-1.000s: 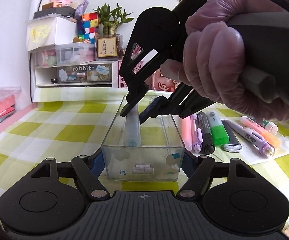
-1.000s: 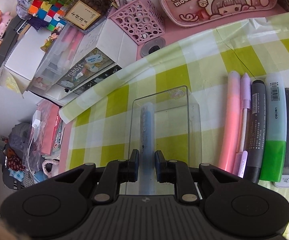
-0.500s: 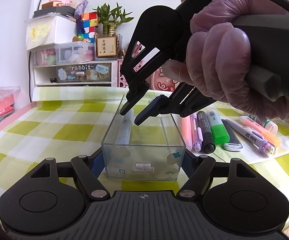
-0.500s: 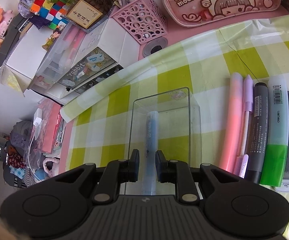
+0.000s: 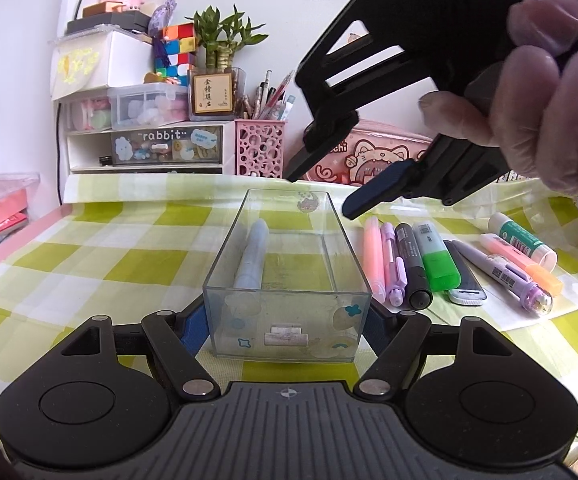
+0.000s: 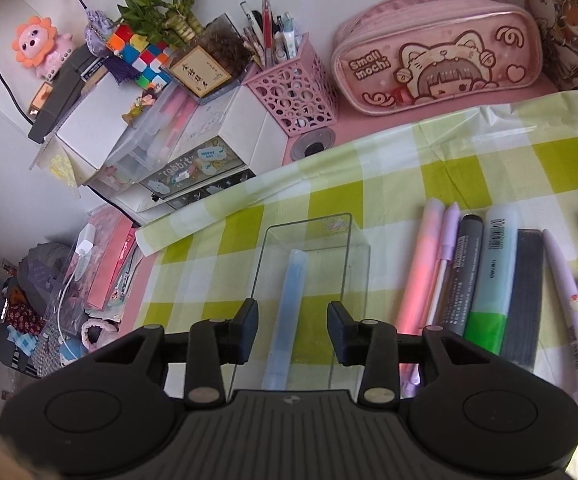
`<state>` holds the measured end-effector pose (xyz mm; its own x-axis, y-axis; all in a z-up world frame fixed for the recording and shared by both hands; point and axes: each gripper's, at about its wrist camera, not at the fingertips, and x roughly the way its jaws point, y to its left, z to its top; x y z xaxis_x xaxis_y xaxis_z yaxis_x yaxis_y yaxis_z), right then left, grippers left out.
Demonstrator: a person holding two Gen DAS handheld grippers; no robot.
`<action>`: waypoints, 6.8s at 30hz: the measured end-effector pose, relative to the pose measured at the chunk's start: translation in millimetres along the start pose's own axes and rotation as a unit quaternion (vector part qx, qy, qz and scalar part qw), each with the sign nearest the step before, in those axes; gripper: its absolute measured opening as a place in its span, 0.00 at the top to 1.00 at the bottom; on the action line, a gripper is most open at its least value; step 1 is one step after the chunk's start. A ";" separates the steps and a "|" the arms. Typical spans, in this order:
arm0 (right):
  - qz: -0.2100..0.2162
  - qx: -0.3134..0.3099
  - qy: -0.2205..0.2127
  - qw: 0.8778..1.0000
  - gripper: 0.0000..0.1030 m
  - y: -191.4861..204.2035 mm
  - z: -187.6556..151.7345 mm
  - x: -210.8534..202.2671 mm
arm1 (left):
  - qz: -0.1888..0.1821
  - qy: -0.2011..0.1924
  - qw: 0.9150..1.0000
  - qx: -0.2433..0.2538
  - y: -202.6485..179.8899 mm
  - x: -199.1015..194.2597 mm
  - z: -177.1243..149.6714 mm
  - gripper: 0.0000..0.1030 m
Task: Organize stationery
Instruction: 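Move the right tool back over the row of markers, then grasp the black marker with the right tool and lift it, then lower the black marker into the clear box and open the right tool, then reach the right tool to the purple pen and close on it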
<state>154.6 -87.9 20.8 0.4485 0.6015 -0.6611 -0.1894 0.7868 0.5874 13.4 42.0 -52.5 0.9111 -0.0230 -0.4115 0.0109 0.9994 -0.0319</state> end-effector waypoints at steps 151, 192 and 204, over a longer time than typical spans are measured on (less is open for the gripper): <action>-0.057 -0.013 0.050 0.997 0.81 15.8 5.3 36.7 | 0.000 -0.013 1.000 0.015 -2.7 8.7 4.3 0.29; -0.080 -0.047 -0.078 0.993 0.61 -51.2 -43.2 -12.0 | 0.029 -0.023 0.999 0.004 -4.4 7.6 4.1 0.29; -0.087 -0.071 -0.071 0.991 0.83 -49.0 -46.1 -4.4 | 0.029 -0.020 0.999 0.005 -5.2 8.5 3.7 0.29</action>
<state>121.6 -122.7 -26.6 0.6016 0.4372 -0.6686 -0.2141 0.8946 0.3923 22.7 36.8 -52.4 0.9260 0.0366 -0.3757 -0.0390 0.9992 0.0012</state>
